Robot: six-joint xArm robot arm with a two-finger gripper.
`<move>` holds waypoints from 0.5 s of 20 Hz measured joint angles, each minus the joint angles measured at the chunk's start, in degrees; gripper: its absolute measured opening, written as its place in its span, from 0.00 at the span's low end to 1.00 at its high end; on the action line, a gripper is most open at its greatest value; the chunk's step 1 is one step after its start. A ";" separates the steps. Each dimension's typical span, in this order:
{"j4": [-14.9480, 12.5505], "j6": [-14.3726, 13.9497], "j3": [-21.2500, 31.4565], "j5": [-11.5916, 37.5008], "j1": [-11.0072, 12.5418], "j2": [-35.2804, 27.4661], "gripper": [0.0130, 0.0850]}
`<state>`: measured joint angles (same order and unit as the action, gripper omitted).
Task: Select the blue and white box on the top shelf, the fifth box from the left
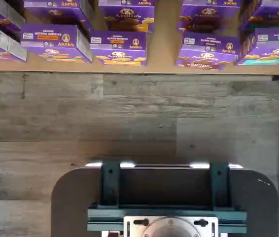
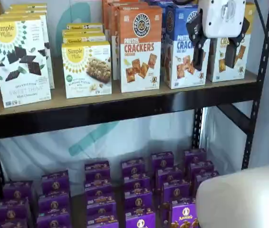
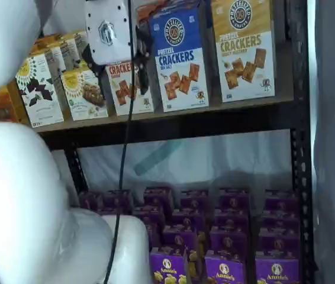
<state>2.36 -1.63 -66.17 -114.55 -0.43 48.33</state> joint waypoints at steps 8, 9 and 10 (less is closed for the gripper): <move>-0.10 -0.45 2.03 3.04 -0.55 1.73 1.00; -0.24 -0.62 2.32 3.33 -0.78 1.88 1.00; -0.53 -0.87 2.75 3.83 -1.15 2.09 1.00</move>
<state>1.83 -2.50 -63.43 -110.72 -1.58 50.42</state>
